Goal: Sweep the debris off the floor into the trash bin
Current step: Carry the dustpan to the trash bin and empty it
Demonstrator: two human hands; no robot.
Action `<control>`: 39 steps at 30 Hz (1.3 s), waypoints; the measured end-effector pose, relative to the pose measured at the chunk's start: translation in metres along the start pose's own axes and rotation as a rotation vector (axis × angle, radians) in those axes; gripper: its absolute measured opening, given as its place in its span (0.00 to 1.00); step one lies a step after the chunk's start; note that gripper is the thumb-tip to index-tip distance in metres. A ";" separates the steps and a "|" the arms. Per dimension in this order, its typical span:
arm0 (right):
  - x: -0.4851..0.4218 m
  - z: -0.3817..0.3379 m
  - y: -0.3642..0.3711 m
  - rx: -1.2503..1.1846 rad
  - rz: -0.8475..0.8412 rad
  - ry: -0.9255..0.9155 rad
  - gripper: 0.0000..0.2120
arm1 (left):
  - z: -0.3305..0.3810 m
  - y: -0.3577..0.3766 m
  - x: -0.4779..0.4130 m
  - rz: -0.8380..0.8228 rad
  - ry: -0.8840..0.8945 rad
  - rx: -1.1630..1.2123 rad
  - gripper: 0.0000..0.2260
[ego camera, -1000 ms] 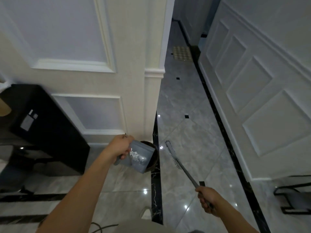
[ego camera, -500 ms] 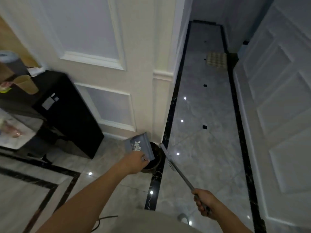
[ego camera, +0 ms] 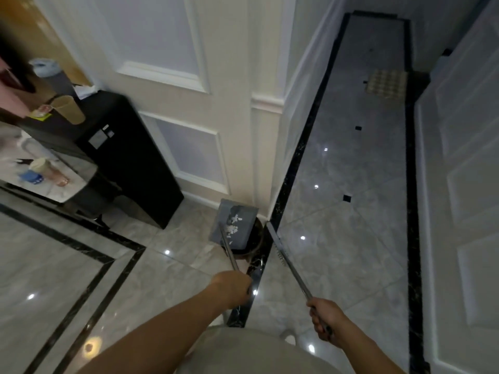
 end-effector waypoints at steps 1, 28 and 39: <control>-0.003 0.002 -0.001 -0.005 -0.007 0.001 0.24 | 0.004 0.008 -0.002 -0.037 -0.001 -0.041 0.16; 0.000 0.015 0.002 -0.070 -0.005 -0.034 0.23 | -0.020 0.069 -0.021 -0.248 -0.021 -0.162 0.15; -0.001 0.018 -0.001 -0.075 -0.002 -0.037 0.22 | -0.034 0.065 -0.010 -0.174 -0.142 -0.222 0.15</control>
Point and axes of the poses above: each hand's wrist, its own x-axis away from the middle knuckle, its own y-axis out of the palm, z = x × y, the point moved 7 cm from there along -x, towards the middle knuckle, and after that the axes turned 13 degrees about -z, right-handed, at the moved point
